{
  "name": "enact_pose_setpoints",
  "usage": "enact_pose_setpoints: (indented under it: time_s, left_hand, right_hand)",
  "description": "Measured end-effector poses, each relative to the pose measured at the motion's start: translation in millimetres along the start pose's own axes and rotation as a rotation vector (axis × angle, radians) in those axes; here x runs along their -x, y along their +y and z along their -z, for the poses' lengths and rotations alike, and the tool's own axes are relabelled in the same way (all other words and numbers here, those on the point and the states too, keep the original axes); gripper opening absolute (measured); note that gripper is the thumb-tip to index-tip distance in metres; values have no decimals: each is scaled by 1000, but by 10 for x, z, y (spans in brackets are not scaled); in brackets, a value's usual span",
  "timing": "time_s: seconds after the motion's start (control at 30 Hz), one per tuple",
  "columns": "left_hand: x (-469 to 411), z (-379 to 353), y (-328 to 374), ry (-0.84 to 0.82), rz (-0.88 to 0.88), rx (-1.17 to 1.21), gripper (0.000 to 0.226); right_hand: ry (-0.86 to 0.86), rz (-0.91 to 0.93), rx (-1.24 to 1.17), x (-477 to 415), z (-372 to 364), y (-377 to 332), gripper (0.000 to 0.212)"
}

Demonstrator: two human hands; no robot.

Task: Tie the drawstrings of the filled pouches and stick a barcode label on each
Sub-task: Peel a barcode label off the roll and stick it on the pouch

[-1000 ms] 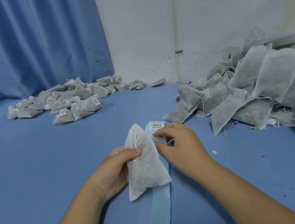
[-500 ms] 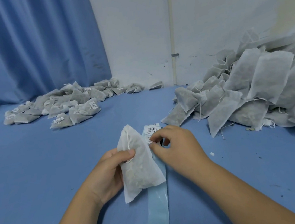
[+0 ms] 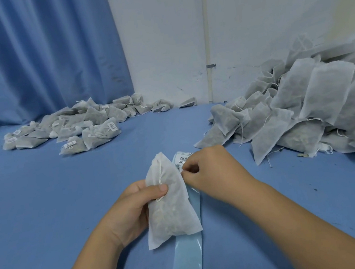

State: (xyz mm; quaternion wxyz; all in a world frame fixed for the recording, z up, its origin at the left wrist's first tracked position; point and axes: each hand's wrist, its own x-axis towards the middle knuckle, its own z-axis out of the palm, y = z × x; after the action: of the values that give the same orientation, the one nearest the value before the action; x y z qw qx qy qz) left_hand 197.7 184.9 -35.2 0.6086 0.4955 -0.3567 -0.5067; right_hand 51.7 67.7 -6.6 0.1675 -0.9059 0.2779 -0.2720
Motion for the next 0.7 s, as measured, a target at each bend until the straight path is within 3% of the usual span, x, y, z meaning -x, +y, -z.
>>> enact_pose_setpoints:
  time_s: [0.4,0.53,0.7]
  left_hand:
    - [9,-18,-7,-11,14,-44,14]
    - [0,-17,-8,19,4,-24,14]
    - [-10,-20,-13,46,9,-12,14]
  right_hand:
    - [-21,159,205,-42,54,-67,48]
    - [31,118,165,-40,8,18,26]
    - [109,14,-71,8,-60,137,13]
